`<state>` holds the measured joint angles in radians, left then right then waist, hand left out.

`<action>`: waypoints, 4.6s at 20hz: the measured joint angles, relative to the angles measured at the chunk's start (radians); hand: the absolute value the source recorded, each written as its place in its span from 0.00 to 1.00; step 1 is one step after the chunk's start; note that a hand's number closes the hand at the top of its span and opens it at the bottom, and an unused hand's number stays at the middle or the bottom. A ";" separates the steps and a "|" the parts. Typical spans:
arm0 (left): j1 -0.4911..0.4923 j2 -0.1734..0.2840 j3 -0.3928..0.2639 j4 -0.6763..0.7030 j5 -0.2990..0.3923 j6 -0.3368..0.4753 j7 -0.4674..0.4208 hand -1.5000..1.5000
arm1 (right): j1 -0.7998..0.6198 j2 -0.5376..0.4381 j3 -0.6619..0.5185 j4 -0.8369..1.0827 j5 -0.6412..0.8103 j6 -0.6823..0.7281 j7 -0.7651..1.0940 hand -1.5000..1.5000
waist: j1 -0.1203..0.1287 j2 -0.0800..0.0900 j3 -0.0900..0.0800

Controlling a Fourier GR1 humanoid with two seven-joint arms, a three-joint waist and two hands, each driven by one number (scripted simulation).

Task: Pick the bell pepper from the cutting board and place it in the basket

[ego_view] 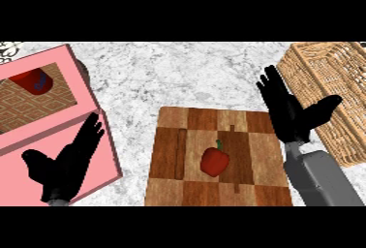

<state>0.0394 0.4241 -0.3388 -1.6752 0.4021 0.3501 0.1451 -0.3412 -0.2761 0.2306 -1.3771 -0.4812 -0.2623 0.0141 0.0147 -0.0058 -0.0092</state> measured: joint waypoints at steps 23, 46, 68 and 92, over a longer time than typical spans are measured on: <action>-0.211 0.120 0.167 0.256 -0.014 -0.129 0.017 0.50 | -0.428 0.129 0.397 -0.071 0.874 -0.187 0.514 0.00 | -0.023 -0.005 0.003; -0.207 0.107 0.201 0.306 -0.017 -0.151 0.000 0.50 | -0.765 -0.110 0.209 -0.207 0.514 0.481 1.200 0.00 | -0.062 -0.017 0.008; -0.224 0.066 0.222 0.313 -0.056 -0.195 -0.010 0.50 | -0.167 -0.166 0.348 -0.668 0.893 0.302 1.100 0.00 | -0.023 0.003 0.010; -0.232 -0.005 0.329 0.266 -0.167 -0.268 0.071 0.50 | 0.110 0.084 0.302 -0.369 1.144 0.290 0.852 0.00 | -0.014 0.005 0.009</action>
<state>-0.1926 0.4194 -0.0101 -1.4092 0.2351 0.0822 0.2156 -0.2316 -0.1925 0.5330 -1.7461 0.6629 0.0279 0.8663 0.0004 -0.0007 0.0001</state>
